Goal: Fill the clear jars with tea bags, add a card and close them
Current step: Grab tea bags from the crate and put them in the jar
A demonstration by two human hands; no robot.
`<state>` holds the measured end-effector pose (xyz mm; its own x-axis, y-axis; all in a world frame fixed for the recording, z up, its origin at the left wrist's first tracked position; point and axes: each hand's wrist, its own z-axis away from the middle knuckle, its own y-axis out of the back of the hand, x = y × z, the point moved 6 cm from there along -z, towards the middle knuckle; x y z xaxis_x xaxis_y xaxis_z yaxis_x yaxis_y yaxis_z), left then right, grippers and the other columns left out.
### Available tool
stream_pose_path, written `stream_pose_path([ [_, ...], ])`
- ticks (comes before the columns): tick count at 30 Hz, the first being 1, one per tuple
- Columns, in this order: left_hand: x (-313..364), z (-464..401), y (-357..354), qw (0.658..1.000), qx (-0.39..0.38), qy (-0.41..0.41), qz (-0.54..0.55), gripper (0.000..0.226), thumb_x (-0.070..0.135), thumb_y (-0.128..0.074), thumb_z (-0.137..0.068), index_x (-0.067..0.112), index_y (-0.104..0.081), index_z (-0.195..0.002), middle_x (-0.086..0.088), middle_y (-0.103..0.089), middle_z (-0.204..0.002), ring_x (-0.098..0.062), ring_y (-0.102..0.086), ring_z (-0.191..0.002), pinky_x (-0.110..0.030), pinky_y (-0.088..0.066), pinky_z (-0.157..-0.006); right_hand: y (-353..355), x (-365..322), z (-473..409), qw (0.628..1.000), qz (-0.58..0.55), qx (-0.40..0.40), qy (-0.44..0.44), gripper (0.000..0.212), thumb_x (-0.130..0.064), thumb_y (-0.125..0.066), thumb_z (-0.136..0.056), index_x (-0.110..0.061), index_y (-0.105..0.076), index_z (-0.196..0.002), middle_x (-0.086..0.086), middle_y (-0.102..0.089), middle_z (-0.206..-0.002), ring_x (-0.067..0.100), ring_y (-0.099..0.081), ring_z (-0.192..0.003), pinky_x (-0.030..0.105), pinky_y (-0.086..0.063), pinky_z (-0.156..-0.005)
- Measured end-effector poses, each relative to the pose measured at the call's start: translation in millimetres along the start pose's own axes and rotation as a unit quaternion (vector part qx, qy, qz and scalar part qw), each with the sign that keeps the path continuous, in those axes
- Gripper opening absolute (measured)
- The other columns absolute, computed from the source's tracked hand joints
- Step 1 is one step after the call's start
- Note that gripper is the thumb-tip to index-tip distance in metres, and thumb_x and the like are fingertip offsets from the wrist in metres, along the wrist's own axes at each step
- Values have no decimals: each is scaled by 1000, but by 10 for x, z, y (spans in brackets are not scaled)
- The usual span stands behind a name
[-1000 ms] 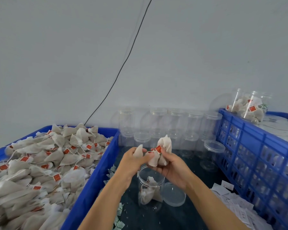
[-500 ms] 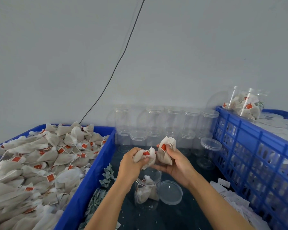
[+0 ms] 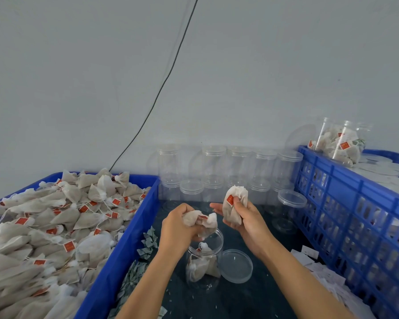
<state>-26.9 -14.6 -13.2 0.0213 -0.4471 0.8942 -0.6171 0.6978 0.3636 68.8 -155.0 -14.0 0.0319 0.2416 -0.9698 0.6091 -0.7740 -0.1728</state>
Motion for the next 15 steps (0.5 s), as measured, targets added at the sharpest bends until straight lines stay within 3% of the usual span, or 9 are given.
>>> stream_pose_path([
  [5,-87,-22,-11,998,-35,29,-32,22,13,-80,-77,15,-59,-83,2,-69,-70,-10,-66,-48,-15,-48,-45,-13,-11,29,1000,1,-3,10,37,-30,-34,-104,-4,-48,-126,10,-73,-106,19,-69,-102,36,-47,-96],
  [9,-74,-12,47,999,7,15,-47,19,18,-76,-83,18,-57,-84,4,-66,-64,-3,-62,-44,-12,-45,-43,-6,15,39,1000,1,10,-5,35,-30,-35,-103,-8,-48,-127,8,-74,-105,18,-69,-101,37,-46,-101],
  [12,-39,12,82,999,40,-4,34,16,18,-75,-83,16,-59,-85,3,-66,-65,-3,-62,-49,-16,-50,-46,-47,20,47,1000,25,14,-7,33,-31,-38,-103,-10,-50,-126,7,-74,-106,18,-68,-104,38,-44,-104],
  [15,116,46,61,991,35,-59,114,15,23,-76,-81,25,-64,-91,6,-69,-75,-4,-65,-56,-14,-48,-47,-131,28,58,999,42,27,4,27,-27,-45,-101,-10,-58,-118,11,-71,-110,24,-66,-108,43,-45,-104],
])
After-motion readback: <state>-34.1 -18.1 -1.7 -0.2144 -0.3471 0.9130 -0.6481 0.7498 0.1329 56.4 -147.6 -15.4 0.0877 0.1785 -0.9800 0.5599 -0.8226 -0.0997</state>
